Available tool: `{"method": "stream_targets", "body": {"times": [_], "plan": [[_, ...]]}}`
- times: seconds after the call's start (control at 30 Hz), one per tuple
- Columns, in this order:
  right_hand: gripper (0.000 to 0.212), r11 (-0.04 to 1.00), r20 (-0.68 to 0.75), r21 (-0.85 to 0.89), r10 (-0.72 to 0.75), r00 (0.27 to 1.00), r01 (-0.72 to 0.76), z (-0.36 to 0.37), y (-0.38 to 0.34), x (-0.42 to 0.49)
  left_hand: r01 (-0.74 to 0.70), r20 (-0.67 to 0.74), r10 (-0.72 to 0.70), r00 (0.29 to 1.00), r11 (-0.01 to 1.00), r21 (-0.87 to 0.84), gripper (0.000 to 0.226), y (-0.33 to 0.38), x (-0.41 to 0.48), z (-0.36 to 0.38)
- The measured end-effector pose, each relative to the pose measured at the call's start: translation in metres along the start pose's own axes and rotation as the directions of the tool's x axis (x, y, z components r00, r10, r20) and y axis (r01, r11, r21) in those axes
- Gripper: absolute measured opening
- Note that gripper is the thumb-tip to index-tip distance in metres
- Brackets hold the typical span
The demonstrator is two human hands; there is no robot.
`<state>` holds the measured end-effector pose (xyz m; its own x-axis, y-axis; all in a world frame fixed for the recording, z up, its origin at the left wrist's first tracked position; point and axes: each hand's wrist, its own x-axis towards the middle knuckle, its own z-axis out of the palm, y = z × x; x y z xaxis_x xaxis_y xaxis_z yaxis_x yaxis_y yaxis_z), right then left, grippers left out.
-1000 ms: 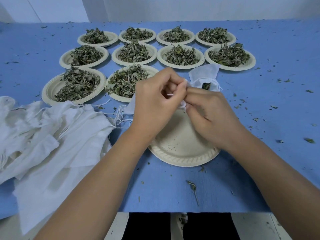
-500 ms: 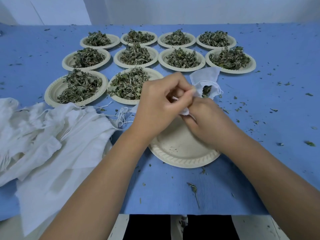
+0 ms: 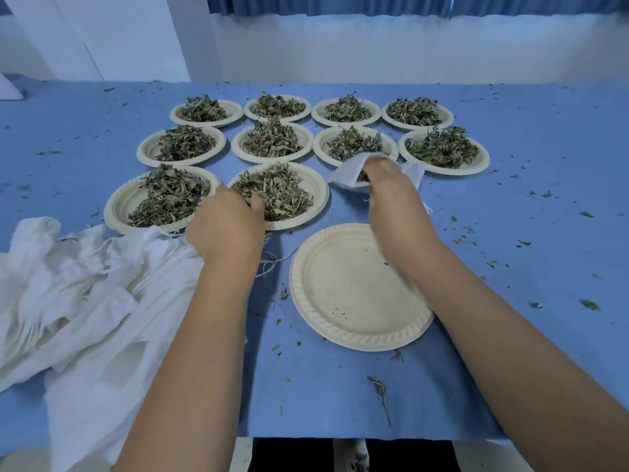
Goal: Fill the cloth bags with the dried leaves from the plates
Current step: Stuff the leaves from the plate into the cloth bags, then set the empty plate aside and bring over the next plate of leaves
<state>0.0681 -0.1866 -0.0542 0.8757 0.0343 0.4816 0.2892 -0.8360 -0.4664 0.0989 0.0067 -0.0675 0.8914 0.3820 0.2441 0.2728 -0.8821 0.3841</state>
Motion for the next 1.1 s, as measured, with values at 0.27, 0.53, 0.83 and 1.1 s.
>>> {"method": "stream_targets", "body": {"times": [0.27,0.53,0.83,1.1], "plan": [[0.020,0.979,-0.095,-0.202,-0.001,0.995,-0.019,-0.022,0.000,-0.010,0.115,0.102,-0.091,0.991,0.957,-0.266,0.063,-0.003,0.004,-0.004],[0.015,0.999,0.263,-0.028,-0.015,0.965,0.023,-0.005,-0.004,-0.009,0.386,0.392,-0.125,0.911,0.594,-0.706,0.032,-0.003,0.011,-0.011],[0.021,0.891,0.217,0.340,0.236,0.947,-0.300,-0.013,0.014,-0.005,0.465,0.471,-0.033,0.881,0.232,-0.854,0.020,0.000,0.009,-0.021],[0.032,0.490,0.237,0.704,0.519,0.821,-0.513,-0.023,0.015,0.004,0.518,0.548,0.146,0.824,0.201,-0.832,0.029,0.000,0.006,-0.031]]}}
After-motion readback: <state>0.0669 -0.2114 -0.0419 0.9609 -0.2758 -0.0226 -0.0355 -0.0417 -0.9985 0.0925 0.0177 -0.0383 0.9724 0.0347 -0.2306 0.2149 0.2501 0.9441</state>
